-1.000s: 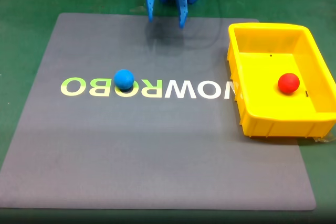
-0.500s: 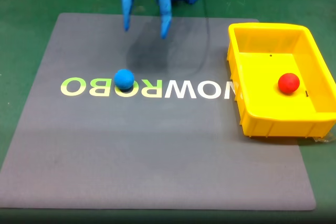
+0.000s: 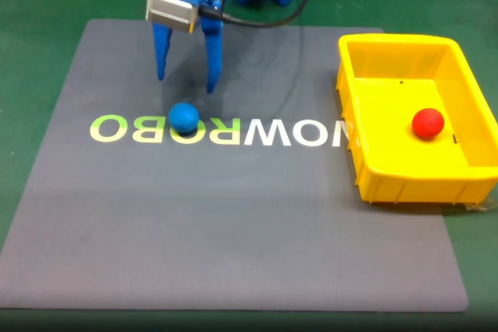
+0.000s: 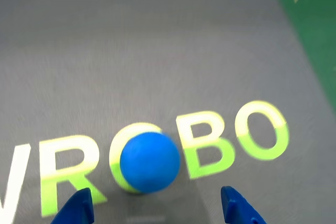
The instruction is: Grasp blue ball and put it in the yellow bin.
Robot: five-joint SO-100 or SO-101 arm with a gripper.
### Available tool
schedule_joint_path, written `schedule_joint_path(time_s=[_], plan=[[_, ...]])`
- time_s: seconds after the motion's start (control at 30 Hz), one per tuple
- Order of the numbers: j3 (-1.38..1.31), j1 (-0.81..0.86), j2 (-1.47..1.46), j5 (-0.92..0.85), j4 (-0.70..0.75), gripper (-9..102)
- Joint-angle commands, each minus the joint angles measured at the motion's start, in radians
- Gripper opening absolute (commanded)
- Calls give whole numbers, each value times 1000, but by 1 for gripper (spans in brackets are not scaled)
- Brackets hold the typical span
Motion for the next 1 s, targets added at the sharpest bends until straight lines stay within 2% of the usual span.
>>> schedule_joint_path(time_s=[0.0,0.7,0.97], plan=[[-55,-6,-17,12,-2,28],[-233,2,-284,26,-18,28],[-295,5,-359,20,-17,20]])
